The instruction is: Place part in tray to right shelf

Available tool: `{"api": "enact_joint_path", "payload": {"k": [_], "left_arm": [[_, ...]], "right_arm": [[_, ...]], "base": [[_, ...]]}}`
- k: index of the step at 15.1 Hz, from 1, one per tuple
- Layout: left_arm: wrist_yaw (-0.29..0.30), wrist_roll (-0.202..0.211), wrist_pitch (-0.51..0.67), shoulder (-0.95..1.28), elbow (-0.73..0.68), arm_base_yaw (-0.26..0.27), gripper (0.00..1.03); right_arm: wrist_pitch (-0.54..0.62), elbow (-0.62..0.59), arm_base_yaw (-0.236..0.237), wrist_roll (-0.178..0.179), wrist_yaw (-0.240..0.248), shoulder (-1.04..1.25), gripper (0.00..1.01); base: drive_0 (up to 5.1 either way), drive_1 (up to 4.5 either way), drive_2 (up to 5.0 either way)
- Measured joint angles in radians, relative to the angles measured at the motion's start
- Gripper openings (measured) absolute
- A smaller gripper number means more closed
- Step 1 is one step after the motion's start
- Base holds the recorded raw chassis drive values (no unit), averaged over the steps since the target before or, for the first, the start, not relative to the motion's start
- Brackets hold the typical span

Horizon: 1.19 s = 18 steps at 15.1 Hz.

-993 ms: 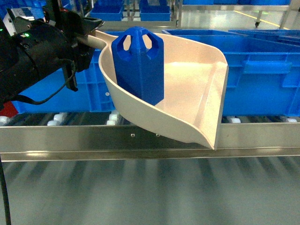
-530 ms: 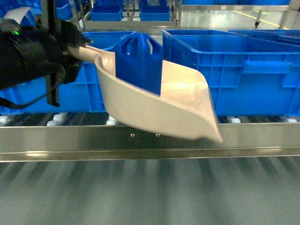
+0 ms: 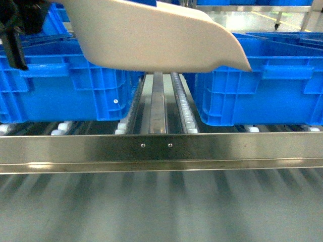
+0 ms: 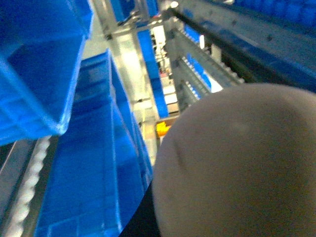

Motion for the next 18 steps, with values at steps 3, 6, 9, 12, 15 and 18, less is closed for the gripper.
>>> {"api": "enact_joint_path", "payload": {"k": [3, 6, 9, 12, 15, 18], "left_arm": [[-0.048, 0.008, -0.095, -0.061, 0.047, 0.105, 0.13], [-0.116, 0.058, -0.205, 0.015, 0.206, 0.201, 0.13], [-0.225, 0.174, -0.276, 0.185, 0.467, 0.263, 0.13], [-0.367, 0.303, -0.443, 0.385, 0.814, 0.321, 0.13], [-0.444, 0.431, -0.552, 0.51, 1.031, 0.337, 0.13], [-0.417, 0.484, -0.558, 0.521, 1.035, 0.314, 0.13]], "right_arm": [[0.0, 0.0, 0.0, 0.0, 0.0, 0.0, 0.98], [0.0, 0.0, 0.0, 0.0, 0.0, 0.0, 0.98], [0.0, 0.0, 0.0, 0.0, 0.0, 0.0, 0.98], [0.0, 0.0, 0.0, 0.0, 0.0, 0.0, 0.98], [0.0, 0.0, 0.0, 0.0, 0.0, 0.0, 0.98], [0.0, 0.0, 0.0, 0.0, 0.0, 0.0, 0.98]], "base": [[0.0, 0.0, 0.0], [0.0, 0.0, 0.0], [0.0, 0.0, 0.0], [0.0, 0.0, 0.0], [0.0, 0.0, 0.0], [0.0, 0.0, 0.0]]}}
